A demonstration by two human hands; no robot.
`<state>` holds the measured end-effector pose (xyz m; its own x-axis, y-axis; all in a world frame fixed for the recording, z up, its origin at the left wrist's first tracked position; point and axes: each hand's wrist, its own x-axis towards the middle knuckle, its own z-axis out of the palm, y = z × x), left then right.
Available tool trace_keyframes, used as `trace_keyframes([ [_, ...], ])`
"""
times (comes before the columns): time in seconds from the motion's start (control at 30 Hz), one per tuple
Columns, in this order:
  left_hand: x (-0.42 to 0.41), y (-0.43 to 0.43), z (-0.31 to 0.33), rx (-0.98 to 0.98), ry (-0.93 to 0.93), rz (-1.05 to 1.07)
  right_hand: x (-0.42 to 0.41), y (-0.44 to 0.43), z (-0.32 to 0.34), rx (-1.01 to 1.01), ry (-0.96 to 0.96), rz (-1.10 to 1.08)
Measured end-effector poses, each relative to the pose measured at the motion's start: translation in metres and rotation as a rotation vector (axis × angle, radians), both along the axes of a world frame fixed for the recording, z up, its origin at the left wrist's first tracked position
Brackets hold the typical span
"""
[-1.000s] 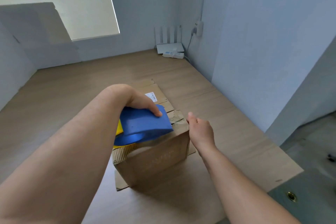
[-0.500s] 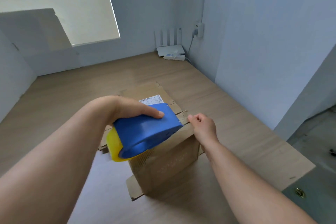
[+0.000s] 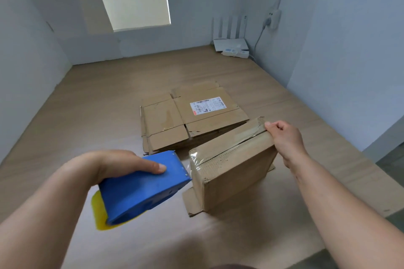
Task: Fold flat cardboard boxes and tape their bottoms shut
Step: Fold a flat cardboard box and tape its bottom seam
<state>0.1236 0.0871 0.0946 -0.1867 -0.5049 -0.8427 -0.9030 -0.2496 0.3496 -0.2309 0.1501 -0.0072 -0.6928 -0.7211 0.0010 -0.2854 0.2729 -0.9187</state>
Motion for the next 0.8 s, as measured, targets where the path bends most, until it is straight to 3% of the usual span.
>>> trace_keyframes([
  [0.1, -0.014, 0.001, -0.014, -0.033, -0.044, 0.031, 0.002, 0.001, 0.001, -0.004, -0.003, 0.0],
  [0.27, -0.027, 0.016, -0.076, -0.427, -0.474, -0.211, -0.002, 0.001, 0.0, 0.0, 0.004, 0.004],
  [0.57, 0.001, 0.065, -0.163, -0.566, -0.383, 0.09, -0.004, 0.0, -0.005, 0.012, 0.059, 0.009],
  [0.67, 0.0, 0.073, -0.168, -0.564, -0.425, 0.073, -0.006, 0.002, -0.006, 0.016, 0.081, 0.026],
  [0.73, -0.008, 0.078, -0.16, -0.683, -0.509, 0.031, -0.006, 0.002, -0.006, 0.014, 0.086, 0.034],
  [0.8, -0.024, 0.082, -0.146, -0.876, -0.338, 0.183, -0.006, 0.002, -0.006, 0.016, 0.092, 0.041],
])
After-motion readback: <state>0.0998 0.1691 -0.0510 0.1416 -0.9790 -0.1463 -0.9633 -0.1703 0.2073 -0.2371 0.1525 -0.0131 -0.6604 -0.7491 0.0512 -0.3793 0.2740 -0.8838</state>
